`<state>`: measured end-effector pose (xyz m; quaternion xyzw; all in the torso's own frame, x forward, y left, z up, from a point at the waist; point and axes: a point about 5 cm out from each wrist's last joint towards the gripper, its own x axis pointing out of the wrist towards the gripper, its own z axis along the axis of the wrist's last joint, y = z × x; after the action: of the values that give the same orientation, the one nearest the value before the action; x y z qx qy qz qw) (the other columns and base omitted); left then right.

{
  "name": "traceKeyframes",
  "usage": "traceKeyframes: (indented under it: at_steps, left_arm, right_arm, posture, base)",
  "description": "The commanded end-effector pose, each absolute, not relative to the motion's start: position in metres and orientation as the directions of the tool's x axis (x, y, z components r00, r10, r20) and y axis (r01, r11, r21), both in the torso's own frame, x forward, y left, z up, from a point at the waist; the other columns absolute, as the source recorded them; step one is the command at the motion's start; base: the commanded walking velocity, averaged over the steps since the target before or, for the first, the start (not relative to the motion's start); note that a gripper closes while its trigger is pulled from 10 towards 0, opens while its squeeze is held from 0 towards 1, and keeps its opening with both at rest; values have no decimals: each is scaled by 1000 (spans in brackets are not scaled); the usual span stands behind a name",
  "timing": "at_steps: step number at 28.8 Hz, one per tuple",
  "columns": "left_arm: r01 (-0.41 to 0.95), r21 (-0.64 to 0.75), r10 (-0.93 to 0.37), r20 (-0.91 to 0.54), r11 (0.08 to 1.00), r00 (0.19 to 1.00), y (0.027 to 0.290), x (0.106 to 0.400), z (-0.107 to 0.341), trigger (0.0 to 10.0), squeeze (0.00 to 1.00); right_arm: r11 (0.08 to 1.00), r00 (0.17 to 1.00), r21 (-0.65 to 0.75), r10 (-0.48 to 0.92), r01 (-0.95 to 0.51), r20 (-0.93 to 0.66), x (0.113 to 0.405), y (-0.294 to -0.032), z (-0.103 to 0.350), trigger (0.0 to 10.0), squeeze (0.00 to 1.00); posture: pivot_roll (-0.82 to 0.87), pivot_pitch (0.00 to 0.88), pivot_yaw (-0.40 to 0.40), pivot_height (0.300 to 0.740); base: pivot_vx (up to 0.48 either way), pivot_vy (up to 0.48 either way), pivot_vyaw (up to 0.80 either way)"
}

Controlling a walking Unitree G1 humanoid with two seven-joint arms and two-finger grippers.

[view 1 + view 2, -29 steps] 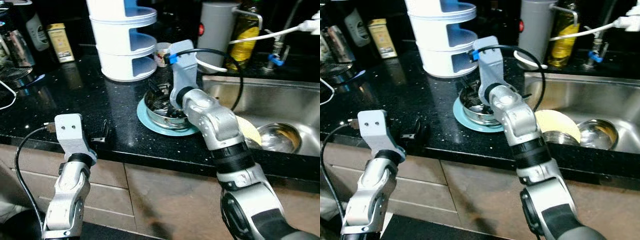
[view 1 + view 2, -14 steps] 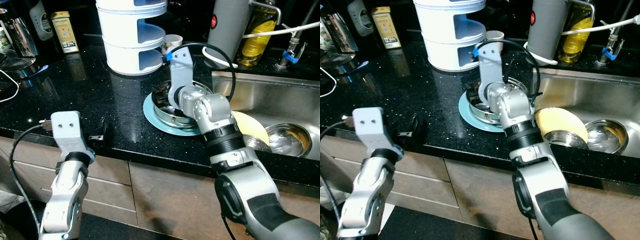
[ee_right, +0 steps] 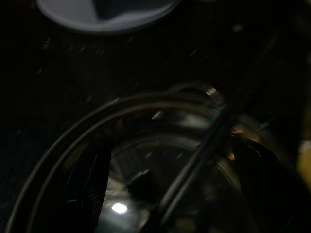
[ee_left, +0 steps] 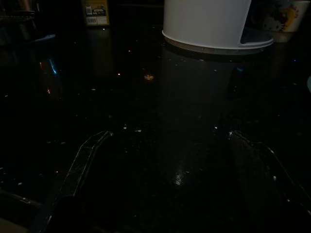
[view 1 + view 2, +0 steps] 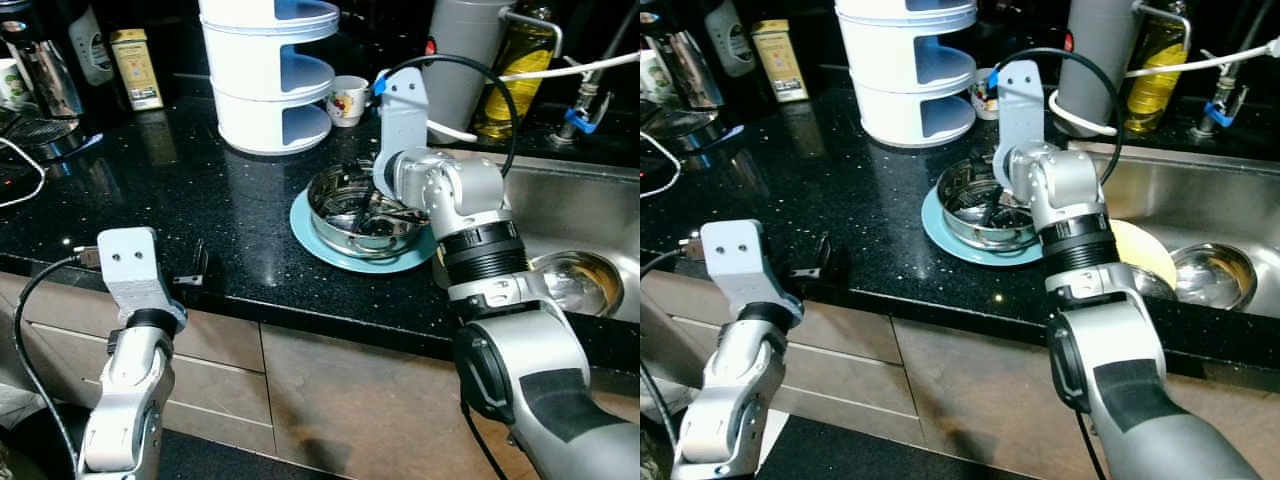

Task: Kitchen organization

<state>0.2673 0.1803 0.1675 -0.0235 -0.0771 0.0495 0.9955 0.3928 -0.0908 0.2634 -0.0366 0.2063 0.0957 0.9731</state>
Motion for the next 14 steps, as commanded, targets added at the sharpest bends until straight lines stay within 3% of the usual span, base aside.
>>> traceKeyframes:
  at_steps: [1,11,13,14]
  left_arm:
    - [-109,-40,114,153,993,982,182,266,170,10000,0]
    - [-113,-43,118,161,993,980,181,266,171,10000,0]
    - [-112,-43,118,164,993,979,180,266,171,10000,0]
    - [-113,-44,119,164,993,979,180,266,171,10000,0]
  right_arm:
    - [977,873,-31,173,-210,-455,391,-88,252,10000,0]
    - [978,863,-45,156,-202,-480,391,-90,248,9804,0]
    - [978,859,-58,148,-201,-490,391,-91,246,6275,0]
    - [977,856,-63,147,-204,-495,390,-90,245,3922,0]
  posture:
    - [61,0,-43,740]
    - [54,0,-54,740]
    - [55,0,-55,740]
    - [53,0,-57,740]
  base:
    - [0,0,0]
    - [0,0,0]
    - [0,0,0]
    - [0,0,0]
